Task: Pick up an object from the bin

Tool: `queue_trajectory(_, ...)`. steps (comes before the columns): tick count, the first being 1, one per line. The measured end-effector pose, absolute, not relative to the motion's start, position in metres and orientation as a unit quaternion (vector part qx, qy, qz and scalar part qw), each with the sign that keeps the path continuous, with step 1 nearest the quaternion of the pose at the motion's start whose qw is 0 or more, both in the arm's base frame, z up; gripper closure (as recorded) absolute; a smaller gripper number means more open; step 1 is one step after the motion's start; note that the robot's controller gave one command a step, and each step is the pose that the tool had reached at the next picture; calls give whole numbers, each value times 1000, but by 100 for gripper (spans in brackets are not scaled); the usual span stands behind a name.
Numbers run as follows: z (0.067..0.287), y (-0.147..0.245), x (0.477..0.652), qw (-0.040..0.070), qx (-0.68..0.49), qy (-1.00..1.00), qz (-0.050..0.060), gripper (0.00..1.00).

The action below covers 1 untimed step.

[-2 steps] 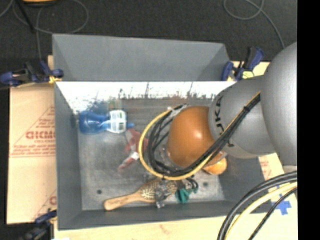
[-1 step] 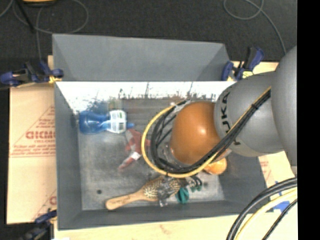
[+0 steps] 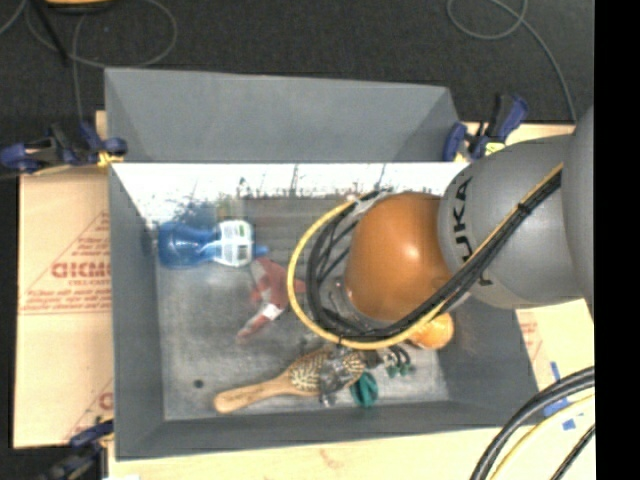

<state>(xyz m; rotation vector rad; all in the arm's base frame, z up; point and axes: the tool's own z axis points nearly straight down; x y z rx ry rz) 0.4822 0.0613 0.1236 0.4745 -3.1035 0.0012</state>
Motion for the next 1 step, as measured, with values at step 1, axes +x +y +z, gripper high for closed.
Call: queue_trajectory(1, 140, 61, 483, 0, 151, -989, 0, 100)
